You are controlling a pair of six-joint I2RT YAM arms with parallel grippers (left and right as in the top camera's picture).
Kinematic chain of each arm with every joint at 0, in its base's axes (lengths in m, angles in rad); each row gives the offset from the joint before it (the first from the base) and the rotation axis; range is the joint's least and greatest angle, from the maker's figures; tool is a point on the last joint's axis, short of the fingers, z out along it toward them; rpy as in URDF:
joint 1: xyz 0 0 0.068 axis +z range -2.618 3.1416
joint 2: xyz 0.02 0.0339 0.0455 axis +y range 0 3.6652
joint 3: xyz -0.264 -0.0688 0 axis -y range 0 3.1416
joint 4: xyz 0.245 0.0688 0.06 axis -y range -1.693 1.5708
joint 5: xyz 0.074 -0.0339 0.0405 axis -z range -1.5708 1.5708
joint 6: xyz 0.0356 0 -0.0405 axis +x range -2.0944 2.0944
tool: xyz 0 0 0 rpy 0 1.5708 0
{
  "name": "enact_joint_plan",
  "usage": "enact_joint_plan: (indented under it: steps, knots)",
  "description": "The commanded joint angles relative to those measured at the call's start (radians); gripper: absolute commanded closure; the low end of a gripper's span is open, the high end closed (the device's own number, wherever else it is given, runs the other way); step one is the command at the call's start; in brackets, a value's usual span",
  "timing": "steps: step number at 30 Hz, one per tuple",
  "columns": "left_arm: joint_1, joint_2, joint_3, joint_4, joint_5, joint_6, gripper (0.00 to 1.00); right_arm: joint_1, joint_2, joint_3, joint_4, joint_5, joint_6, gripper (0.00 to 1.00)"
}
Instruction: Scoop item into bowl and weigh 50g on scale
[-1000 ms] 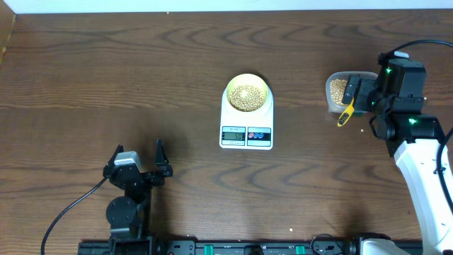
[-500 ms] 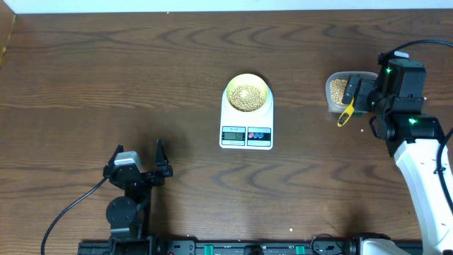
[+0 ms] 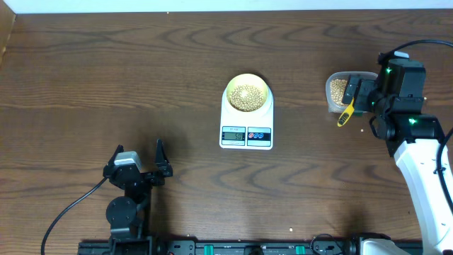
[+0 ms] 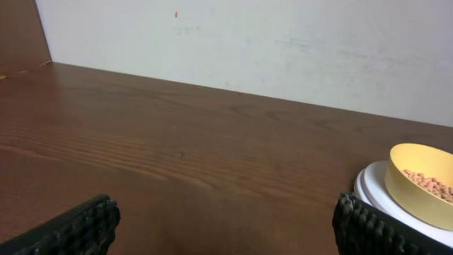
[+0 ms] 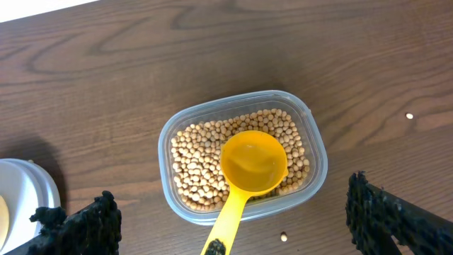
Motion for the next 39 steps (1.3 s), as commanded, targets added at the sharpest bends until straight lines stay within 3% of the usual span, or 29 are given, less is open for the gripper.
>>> enact_joint_plan:
  steps: [1, 26, 39]
  knots:
    - [0.003, -0.006, -0.010, -0.048, -0.039, 0.017, 0.02, 0.006, -0.003, 0.000, 0.000, 0.011, -0.014, 0.01]
    - [0.003, -0.006, -0.010, -0.048, -0.039, 0.017, 0.02, 0.006, -0.006, 0.000, 0.000, 0.011, -0.014, 0.01]
    - [0.003, -0.006, -0.010, -0.048, -0.039, 0.017, 0.02, 0.008, -0.171, -0.032, -0.126, 0.001, -0.011, 0.01]
